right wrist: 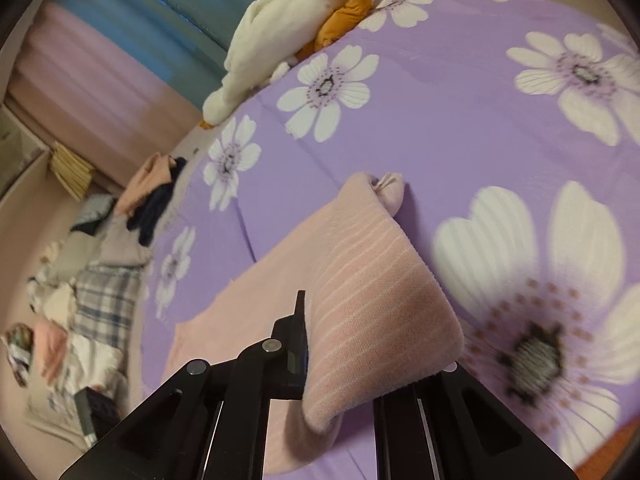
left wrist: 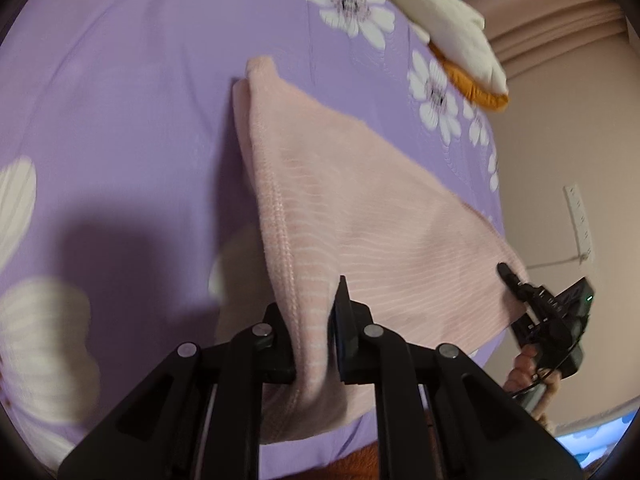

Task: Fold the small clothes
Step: 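Grasp the sweater side with the right gripper and lift it, then fold the held side over the sweater with the right gripper, release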

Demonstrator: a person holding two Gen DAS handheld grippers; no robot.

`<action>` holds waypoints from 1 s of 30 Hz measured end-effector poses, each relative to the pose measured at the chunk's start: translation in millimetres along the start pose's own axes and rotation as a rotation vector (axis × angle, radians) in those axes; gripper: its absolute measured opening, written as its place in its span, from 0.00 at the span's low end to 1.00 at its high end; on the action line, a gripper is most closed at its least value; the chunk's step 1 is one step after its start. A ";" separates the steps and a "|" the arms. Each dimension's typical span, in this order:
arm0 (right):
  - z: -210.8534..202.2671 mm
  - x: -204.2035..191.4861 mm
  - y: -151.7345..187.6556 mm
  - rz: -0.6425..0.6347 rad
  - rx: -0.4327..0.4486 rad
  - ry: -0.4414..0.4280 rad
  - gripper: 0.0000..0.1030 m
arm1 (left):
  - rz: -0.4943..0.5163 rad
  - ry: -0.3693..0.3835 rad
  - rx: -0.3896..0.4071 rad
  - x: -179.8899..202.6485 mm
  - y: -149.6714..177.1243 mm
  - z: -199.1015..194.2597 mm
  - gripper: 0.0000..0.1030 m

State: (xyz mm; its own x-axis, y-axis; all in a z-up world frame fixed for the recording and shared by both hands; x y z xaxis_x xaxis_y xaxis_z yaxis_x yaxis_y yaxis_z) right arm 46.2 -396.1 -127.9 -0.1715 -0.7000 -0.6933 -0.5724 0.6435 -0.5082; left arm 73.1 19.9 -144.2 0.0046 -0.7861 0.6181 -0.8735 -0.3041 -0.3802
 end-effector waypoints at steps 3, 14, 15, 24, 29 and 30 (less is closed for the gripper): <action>-2.9 2.6 7.8 -0.050 -0.007 0.049 0.11 | 0.006 -0.054 -0.029 -5.2 13.6 8.2 0.14; 0.9 -72.6 8.5 -0.360 0.042 0.019 0.11 | 0.012 -0.080 -0.024 -12.9 16.5 8.1 0.19; 1.1 -85.7 10.9 -0.403 0.039 0.003 0.11 | 0.012 -0.082 -0.025 -13.1 16.4 7.3 0.20; 23.5 -150.7 58.4 -0.597 -0.096 -0.182 0.11 | -0.011 -0.082 -0.014 -26.1 15.7 -7.0 0.24; 47.4 -160.5 98.5 -0.670 -0.220 -0.186 0.11 | -0.013 -0.090 -0.010 -30.6 17.1 -13.4 0.28; 52.7 -159.2 105.8 -0.679 -0.247 -0.178 0.11 | -0.014 -0.090 -0.009 -31.2 17.4 -14.5 0.28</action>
State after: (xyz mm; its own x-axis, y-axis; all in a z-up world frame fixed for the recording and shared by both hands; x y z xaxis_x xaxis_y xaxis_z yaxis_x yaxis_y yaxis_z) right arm 55.2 -200.3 -98.2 0.4049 -0.8447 -0.3502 -0.6732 -0.0162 -0.7393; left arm 50.7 46.9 -160.2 0.0607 -0.8270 0.5588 -0.8773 -0.3112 -0.3652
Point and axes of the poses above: each gripper's, at about its wrist camera, not at the fingertips, and z roughly the way its jaws point, x to its right, y to its underside, the point moved 2 cm from there along z, roughly the way its jaws point, and after that the axes turned 10 degrees about x, right-handed, at the moved point
